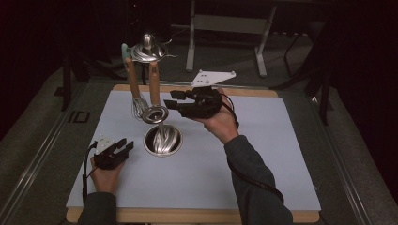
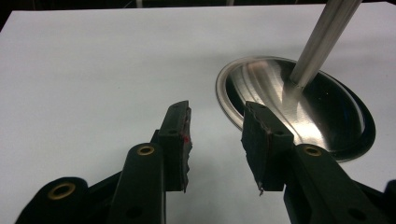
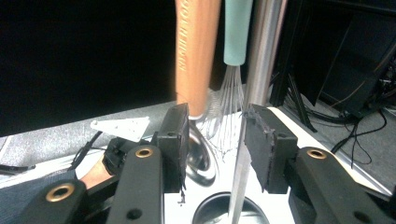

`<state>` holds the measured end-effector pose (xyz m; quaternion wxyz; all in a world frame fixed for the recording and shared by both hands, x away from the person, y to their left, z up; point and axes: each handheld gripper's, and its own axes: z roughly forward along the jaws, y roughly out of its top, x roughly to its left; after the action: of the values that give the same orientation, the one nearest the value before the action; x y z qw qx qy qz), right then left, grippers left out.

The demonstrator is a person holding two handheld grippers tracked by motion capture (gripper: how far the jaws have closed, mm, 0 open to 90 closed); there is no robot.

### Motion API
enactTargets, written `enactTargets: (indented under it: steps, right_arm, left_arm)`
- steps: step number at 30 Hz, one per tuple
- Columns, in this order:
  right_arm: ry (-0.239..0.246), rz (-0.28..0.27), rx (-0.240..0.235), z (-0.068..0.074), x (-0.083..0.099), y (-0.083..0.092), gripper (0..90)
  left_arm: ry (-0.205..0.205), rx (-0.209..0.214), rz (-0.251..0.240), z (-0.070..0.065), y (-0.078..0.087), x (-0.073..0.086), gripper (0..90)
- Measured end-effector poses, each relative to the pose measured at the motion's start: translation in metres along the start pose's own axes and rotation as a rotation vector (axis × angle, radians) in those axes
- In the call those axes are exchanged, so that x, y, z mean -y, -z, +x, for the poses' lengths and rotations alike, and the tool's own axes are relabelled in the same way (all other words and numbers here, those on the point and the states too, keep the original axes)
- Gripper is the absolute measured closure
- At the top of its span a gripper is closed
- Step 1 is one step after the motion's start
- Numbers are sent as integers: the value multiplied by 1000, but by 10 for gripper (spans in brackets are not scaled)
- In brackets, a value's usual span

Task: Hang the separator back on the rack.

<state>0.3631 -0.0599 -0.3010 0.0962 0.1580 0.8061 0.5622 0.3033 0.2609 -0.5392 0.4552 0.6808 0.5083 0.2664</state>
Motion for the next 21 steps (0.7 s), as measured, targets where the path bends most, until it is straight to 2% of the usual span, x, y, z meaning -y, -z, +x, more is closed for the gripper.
enactTargets:
  steps: [13, 17, 18, 19, 20, 21]
  right_arm:
    - [-10, 51, 13, -9, 17, 7, 553]
    - [-24, 89, 26, -12, 25, 9, 533]
    - [-22, 115, 31, -14, 32, 10, 528]
    - [-22, 115, 31, -14, 32, 10, 528]
    - [-24, 141, 38, -16, 43, 14, 525]
    - [-24, 141, 38, -16, 43, 14, 525]
  left_arm:
    - [0, -2, 0, 0, 0, 0, 621]
    - [1, -1, 0, 0, 0, 0, 616]
    - [1, -2, -1, 0, 0, 0, 613]
    - [1, -2, -1, 0, 0, 0, 613]
    - [3, -3, 0, 0, 0, 0, 613]
    - [3, -3, 0, 0, 0, 0, 613]
